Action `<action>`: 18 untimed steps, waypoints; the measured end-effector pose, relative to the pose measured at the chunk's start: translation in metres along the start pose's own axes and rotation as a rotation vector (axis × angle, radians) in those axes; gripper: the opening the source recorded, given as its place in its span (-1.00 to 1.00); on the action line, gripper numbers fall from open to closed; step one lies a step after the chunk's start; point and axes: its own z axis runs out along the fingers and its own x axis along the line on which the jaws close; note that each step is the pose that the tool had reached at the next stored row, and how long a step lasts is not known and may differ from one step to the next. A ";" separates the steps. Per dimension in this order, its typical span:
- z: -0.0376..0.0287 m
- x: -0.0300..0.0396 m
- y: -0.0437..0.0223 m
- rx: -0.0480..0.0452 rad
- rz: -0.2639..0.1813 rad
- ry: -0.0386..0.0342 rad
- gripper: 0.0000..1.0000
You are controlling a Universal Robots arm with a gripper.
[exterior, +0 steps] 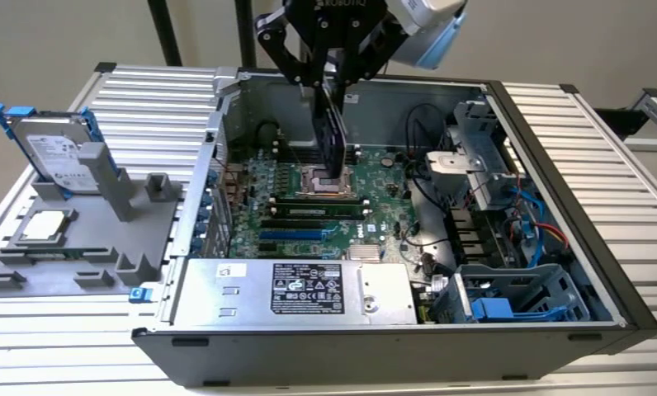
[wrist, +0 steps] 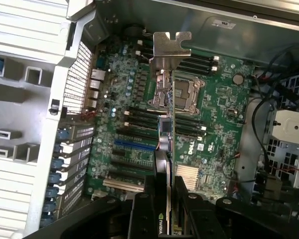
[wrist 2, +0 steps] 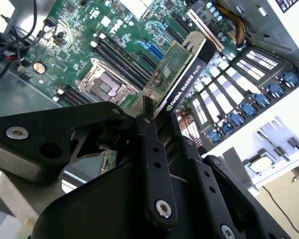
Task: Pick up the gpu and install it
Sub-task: 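Insert the gpu into the slot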
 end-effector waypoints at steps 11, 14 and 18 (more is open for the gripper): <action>0.0000 -0.0017 -0.0003 -0.0006 -0.038 0.0017 -1.00; 0.0000 -0.0021 -0.0004 -0.0007 -0.048 0.0022 -1.00; 0.0000 -0.0025 -0.0005 -0.0009 -0.062 0.0028 -1.00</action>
